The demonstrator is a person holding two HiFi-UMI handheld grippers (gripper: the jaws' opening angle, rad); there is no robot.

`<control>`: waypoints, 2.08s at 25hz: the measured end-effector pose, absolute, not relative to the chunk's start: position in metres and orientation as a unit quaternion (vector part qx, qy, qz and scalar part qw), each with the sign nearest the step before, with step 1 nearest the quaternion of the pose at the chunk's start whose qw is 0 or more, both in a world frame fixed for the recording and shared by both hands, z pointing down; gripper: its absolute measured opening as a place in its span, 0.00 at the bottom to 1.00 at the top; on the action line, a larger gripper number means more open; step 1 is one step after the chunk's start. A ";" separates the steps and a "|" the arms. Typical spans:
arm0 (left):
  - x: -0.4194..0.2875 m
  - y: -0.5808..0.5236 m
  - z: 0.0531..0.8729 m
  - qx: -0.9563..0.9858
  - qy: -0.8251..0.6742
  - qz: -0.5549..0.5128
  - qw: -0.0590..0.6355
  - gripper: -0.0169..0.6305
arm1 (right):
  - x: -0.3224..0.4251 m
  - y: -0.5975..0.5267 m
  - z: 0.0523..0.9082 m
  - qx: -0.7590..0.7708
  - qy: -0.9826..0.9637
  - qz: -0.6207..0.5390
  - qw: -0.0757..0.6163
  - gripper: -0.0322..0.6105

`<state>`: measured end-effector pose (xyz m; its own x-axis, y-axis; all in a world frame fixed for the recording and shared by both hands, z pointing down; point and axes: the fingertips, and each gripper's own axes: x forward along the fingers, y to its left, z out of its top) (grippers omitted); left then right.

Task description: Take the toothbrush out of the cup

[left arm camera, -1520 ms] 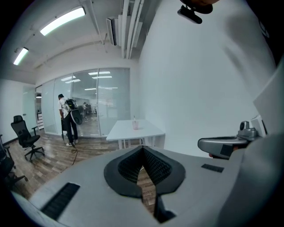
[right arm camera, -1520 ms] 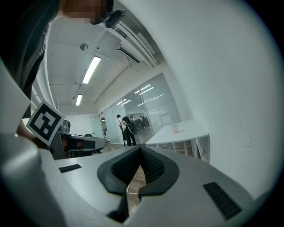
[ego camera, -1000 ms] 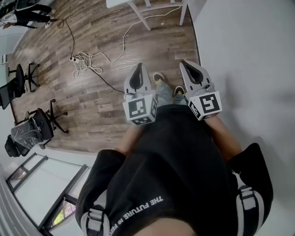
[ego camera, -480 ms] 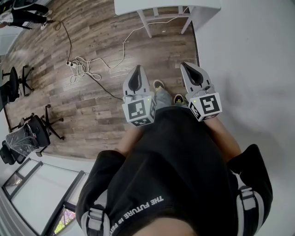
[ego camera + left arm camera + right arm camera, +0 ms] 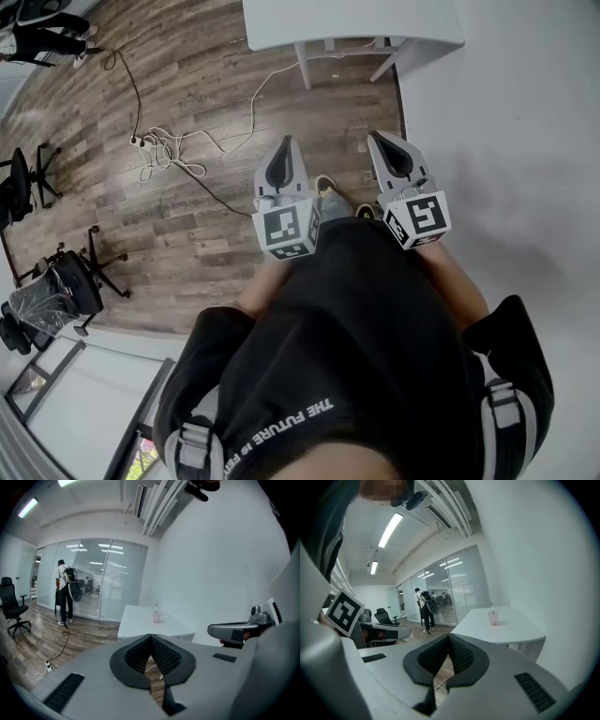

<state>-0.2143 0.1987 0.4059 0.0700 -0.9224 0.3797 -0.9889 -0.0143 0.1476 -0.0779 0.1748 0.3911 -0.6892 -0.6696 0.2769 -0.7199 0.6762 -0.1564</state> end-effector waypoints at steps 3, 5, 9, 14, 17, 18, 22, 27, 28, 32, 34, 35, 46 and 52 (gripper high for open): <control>-0.232 0.178 0.405 0.704 -0.678 0.087 0.194 0.04 | -0.091 0.153 0.390 0.382 -0.909 0.126 0.107 0.07; -0.244 0.170 0.404 0.701 -0.680 0.084 0.197 0.04 | -0.097 0.143 0.387 0.384 -0.908 0.125 0.111 0.07; -0.257 0.150 0.404 0.700 -0.682 0.087 0.194 0.04 | -0.099 0.121 0.383 0.389 -0.906 0.121 0.113 0.07; -0.253 0.135 0.405 0.699 -0.683 0.093 0.191 0.04 | -0.090 0.101 0.388 0.395 -0.904 0.121 0.113 0.07; -0.245 0.124 0.407 0.699 -0.683 0.097 0.187 0.04 | -0.077 0.085 0.392 0.400 -0.903 0.119 0.103 0.07; -0.241 0.120 0.408 0.699 -0.683 0.099 0.185 0.04 | -0.072 0.079 0.394 0.401 -0.903 0.119 0.100 0.07; -0.221 0.096 0.407 0.698 -0.684 0.108 0.180 0.04 | -0.050 0.052 0.403 0.406 -0.900 0.130 0.093 0.07; -0.190 0.058 0.387 0.705 -0.682 0.105 0.161 0.04 | -0.030 0.018 0.392 0.391 -0.909 0.124 0.080 0.07; -0.185 0.051 0.387 0.705 -0.684 0.105 0.159 0.04 | -0.026 0.012 0.393 0.390 -0.909 0.125 0.075 0.07; -0.171 0.033 0.383 0.701 -0.690 0.104 0.148 0.04 | -0.010 -0.004 0.392 0.390 -0.909 0.134 0.055 0.07; -0.163 0.026 0.379 0.698 -0.694 0.105 0.142 0.04 | -0.004 -0.010 0.392 0.387 -0.911 0.134 0.050 0.07; -0.160 0.023 0.378 0.697 -0.696 0.106 0.140 0.04 | 0.000 -0.012 0.394 0.386 -0.911 0.135 0.049 0.07; -0.129 0.007 0.358 0.682 -0.711 0.119 0.124 0.04 | 0.026 -0.031 0.389 0.363 -0.920 0.145 0.020 0.07; -0.106 0.000 0.355 0.687 -0.706 0.122 0.120 0.04 | 0.045 -0.041 0.387 0.362 -0.921 0.142 0.005 0.07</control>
<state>-0.1059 0.0002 0.3550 -0.0273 -0.9410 0.3372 -0.9996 0.0259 -0.0087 0.0454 -0.0411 0.3867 -0.7380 -0.6656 0.1113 -0.6683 0.6979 -0.2576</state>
